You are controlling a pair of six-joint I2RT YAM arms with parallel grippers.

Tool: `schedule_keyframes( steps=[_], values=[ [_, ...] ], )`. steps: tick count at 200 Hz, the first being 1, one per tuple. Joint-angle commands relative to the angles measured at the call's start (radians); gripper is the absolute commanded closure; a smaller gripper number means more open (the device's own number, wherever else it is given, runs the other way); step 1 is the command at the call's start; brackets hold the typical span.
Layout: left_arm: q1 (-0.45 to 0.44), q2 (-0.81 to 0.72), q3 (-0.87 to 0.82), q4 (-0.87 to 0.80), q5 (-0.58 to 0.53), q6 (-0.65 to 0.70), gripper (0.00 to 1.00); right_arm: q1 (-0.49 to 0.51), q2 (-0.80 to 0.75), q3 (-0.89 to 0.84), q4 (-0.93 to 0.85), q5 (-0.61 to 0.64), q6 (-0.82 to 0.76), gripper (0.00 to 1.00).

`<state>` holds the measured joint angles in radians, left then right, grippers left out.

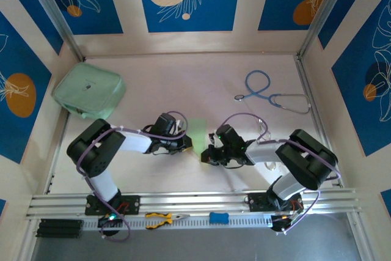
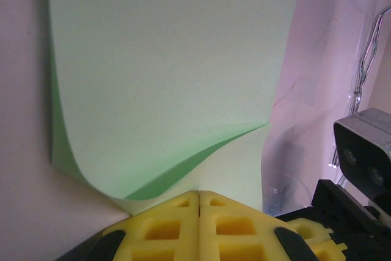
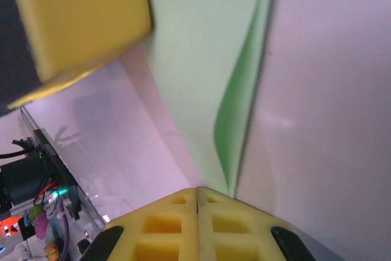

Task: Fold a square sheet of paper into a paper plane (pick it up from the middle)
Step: Third fold the triangle at the center of the table.

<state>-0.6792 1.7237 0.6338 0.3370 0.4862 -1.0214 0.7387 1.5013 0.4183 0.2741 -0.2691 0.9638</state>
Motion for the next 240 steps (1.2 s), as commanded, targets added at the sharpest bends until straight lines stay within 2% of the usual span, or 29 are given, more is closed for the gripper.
schedule_keyframes(
  steps=[1,30,52,87,137,190,240],
  values=[
    [-0.006,0.031,0.002,-0.014,-0.017,-0.009,1.00,-0.015,-0.096,-0.009,-0.041,-0.033,0.006,0.95],
    [-0.006,0.020,-0.006,-0.004,-0.023,-0.014,1.00,-0.016,-0.177,0.080,-0.144,-0.006,-0.045,0.95],
    [-0.006,0.022,-0.005,-0.001,-0.021,-0.015,1.00,-0.024,-0.083,0.146,-0.183,-0.010,-0.067,0.96],
    [-0.006,0.018,-0.008,-0.003,-0.018,-0.013,1.00,-0.015,0.042,0.190,-0.127,-0.014,-0.027,0.97],
    [-0.006,0.017,-0.005,-0.004,-0.019,-0.012,1.00,-0.013,0.109,0.233,-0.127,-0.026,-0.026,0.97],
    [-0.006,0.008,-0.003,-0.020,-0.023,-0.004,1.00,-0.016,0.132,0.211,-0.151,-0.008,-0.025,0.97],
    [-0.006,-0.024,0.020,-0.047,-0.014,0.033,1.00,-0.035,0.148,0.111,-0.142,0.009,0.004,0.98]
  ],
)
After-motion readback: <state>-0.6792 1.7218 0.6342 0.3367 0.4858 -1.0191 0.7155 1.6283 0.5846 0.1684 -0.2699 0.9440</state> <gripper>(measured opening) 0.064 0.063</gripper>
